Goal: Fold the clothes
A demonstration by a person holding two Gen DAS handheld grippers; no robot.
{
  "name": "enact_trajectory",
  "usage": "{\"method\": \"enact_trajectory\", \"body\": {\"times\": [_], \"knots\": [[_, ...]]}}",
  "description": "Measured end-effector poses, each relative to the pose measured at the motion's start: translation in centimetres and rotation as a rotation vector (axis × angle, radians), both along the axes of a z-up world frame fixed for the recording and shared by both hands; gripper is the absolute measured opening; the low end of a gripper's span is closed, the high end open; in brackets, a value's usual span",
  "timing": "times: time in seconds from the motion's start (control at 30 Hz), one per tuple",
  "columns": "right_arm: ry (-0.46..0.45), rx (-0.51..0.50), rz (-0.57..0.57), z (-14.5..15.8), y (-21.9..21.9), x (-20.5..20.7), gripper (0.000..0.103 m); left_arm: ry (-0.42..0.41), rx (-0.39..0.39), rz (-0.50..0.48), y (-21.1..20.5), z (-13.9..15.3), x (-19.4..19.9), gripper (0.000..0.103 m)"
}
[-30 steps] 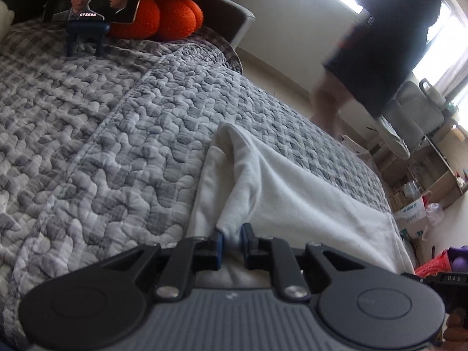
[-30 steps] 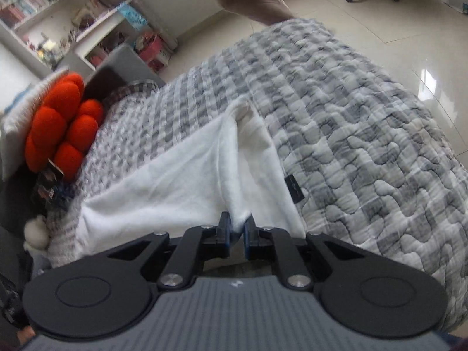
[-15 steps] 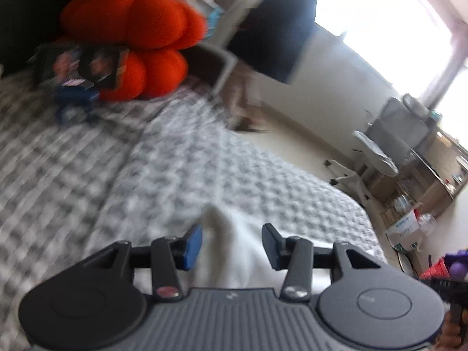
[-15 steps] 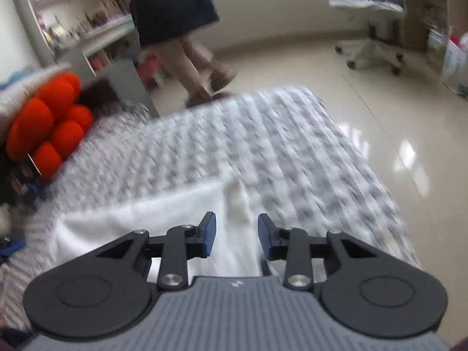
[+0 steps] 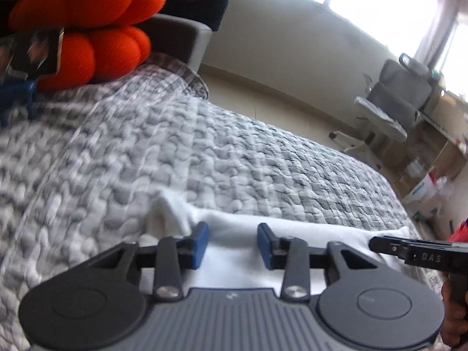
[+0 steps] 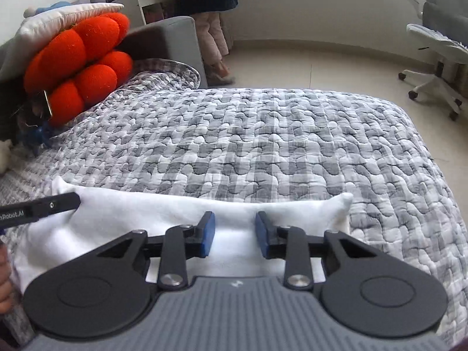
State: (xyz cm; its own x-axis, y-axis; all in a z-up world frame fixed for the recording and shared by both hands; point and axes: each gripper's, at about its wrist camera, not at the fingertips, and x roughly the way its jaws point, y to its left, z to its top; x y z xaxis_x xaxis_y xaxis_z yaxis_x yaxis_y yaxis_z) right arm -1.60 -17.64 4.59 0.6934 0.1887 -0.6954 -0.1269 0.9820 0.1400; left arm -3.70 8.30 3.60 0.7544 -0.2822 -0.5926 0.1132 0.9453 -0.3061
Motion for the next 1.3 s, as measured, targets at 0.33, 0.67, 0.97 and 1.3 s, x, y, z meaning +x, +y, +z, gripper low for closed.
{"method": "enact_trajectory", "body": {"times": [0.33,0.67,0.97,1.3], "knots": [[-0.104,-0.101,0.068,1.0,3.7,-1.1,0.036,-0.08,-0.035,-0.021,0.1,1.4,-1.5,0.042],[-0.092,-0.2,0.15,-0.2,7.5,-0.8,0.037,-0.021,0.169,-0.03,-2.7,-0.2,-0.8,0.043],[-0.105,-0.154,0.17,0.2,7.9,-1.8,0.038,0.003,0.125,-0.021,-1.6,0.3,-0.6,0.043],[-0.147,-0.174,0.231,0.6,9.2,-3.6,0.038,0.028,0.117,-0.022,-1.2,-0.1,-0.5,0.043]]}}
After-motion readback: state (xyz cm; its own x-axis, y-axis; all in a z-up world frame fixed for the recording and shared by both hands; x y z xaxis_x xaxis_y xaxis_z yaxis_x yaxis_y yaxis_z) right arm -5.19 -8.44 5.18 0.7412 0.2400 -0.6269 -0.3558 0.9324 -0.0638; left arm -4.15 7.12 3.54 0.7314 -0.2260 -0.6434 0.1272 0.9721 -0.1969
